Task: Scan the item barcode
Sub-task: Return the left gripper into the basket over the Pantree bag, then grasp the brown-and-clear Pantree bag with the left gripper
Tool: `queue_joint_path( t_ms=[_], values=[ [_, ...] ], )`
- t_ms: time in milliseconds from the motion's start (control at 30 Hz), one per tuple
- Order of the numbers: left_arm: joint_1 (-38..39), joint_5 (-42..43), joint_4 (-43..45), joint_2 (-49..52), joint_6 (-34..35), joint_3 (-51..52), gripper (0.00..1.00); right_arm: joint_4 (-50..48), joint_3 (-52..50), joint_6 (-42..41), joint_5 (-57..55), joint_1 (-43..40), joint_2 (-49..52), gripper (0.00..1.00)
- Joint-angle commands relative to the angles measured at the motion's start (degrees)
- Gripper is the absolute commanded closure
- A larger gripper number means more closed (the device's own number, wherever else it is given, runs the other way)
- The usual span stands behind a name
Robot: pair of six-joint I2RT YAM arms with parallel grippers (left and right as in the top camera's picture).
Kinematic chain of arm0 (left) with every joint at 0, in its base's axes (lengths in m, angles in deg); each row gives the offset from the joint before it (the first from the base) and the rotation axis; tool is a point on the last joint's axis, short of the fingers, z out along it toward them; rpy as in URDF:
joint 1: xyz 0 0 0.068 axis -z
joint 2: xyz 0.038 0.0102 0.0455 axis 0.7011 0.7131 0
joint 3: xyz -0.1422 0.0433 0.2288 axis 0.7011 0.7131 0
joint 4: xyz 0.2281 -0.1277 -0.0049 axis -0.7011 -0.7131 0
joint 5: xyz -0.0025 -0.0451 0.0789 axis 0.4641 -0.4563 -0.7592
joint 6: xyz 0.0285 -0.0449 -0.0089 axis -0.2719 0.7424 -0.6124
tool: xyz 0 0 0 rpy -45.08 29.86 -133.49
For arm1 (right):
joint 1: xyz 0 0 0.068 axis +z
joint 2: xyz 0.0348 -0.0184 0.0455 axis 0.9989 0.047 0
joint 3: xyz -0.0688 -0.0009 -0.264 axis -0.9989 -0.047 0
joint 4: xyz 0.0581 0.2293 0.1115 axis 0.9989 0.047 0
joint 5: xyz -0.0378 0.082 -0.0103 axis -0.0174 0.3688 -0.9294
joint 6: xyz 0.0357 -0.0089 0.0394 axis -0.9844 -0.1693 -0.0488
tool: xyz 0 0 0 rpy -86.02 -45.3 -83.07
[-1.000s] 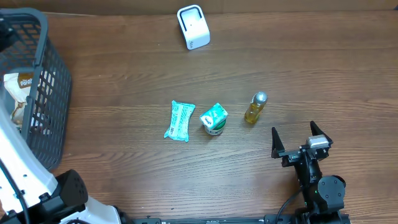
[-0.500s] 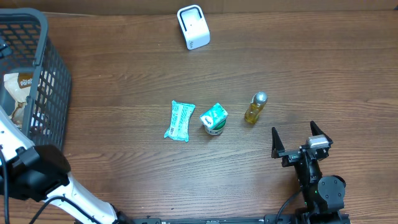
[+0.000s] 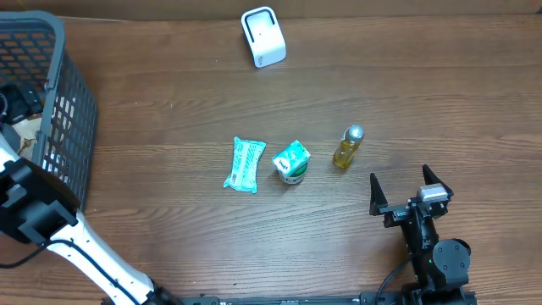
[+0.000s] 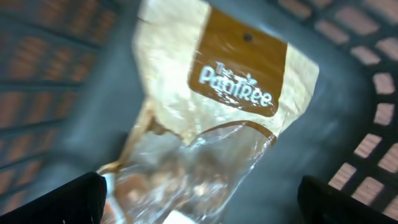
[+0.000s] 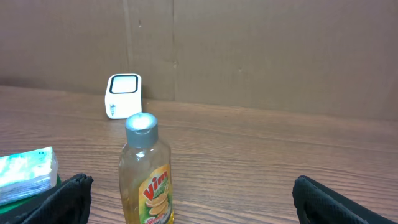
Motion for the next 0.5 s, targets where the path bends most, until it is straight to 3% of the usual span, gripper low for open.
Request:
queue_joint_path(
  t_ms=[0,467],
  values=[
    [0.09,2.91,-1.33,4.02,-3.21,-0.46,0.00,-0.33,-0.59,0.07,0.31,-0.35,-0.42,0.00],
    [0.13,2.84,-3.17,10.95,-3.17,-0.20,0.01,-0.31,-0.59,0.07,0.31,-0.35,-0.42,0.00]
  ],
)
